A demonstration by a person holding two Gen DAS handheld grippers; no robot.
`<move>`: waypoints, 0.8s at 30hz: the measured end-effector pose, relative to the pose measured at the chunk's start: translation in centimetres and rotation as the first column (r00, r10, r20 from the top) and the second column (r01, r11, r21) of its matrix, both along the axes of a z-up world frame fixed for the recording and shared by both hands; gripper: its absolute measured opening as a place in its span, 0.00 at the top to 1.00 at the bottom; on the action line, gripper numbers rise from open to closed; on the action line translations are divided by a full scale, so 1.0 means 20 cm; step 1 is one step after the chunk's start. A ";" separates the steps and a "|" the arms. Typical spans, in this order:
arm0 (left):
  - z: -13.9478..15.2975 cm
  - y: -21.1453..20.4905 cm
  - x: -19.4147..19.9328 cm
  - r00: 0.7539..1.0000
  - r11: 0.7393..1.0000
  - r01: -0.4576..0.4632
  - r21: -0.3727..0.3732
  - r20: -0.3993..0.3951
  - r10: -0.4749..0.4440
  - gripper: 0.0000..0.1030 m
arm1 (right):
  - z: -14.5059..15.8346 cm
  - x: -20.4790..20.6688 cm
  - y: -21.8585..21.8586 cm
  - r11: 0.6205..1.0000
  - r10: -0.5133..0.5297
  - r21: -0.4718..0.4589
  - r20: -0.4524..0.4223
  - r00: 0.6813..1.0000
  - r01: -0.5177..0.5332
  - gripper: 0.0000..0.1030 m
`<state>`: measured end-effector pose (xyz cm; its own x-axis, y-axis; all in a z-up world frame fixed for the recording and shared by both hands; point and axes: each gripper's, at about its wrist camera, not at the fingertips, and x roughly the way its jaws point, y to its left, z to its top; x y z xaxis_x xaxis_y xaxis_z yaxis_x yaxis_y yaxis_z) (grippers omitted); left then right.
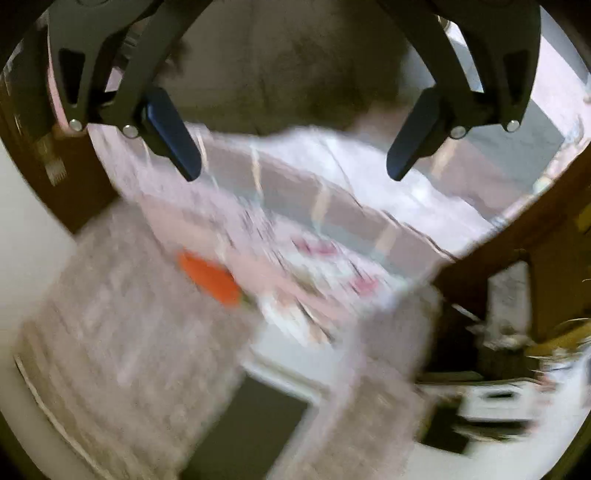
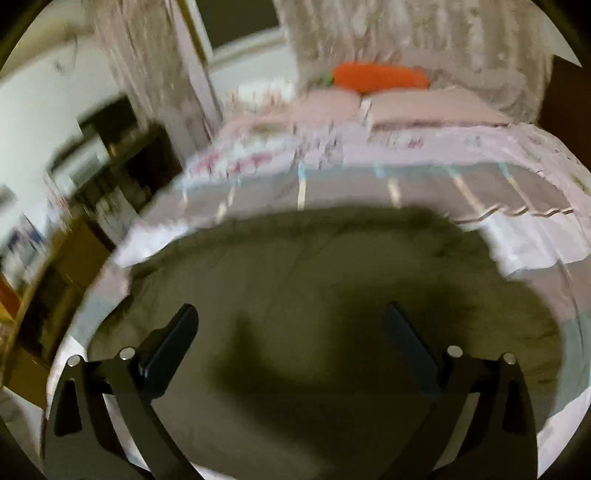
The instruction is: Fold large clothes
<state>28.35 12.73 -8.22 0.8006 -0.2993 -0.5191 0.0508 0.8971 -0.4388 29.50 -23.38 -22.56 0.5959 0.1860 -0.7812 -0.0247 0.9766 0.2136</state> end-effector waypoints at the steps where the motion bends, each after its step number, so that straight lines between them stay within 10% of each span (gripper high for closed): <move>1: -0.06 -0.08 0.04 0.995 0.997 0.073 -0.004 -0.064 -0.073 0.02 | -0.07 0.05 0.03 0.999 -0.032 -0.027 -0.020 0.999 0.032 0.03; 8: -0.70 -0.54 0.23 0.927 0.927 0.239 0.289 -0.351 -0.130 0.04 | -0.19 0.18 0.06 0.991 -0.067 -0.122 -0.044 0.997 0.061 0.02; 13: -1.01 -0.48 0.29 0.890 0.921 0.256 0.293 -0.444 -0.106 0.02 | 0.09 0.06 -0.15 0.922 -0.161 -0.313 0.220 0.962 0.226 0.07; 17: -1.04 -0.49 0.31 0.881 0.916 0.267 0.301 -0.460 -0.105 0.02 | -0.16 0.22 -0.64 0.915 -0.344 -0.230 -0.017 0.939 0.331 0.01; 24: -1.05 -0.47 0.33 0.879 0.924 0.253 0.285 -0.466 -0.097 0.02 | -0.43 0.04 -1.30 0.767 -0.642 -0.160 -0.167 0.748 0.622 0.01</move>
<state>34.88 3.40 -29.26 0.4188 -0.1625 -0.8934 0.0944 0.9863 -0.1352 30.27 -49.37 -31.08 0.3813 -0.2520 -0.8894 0.6380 0.7680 0.0560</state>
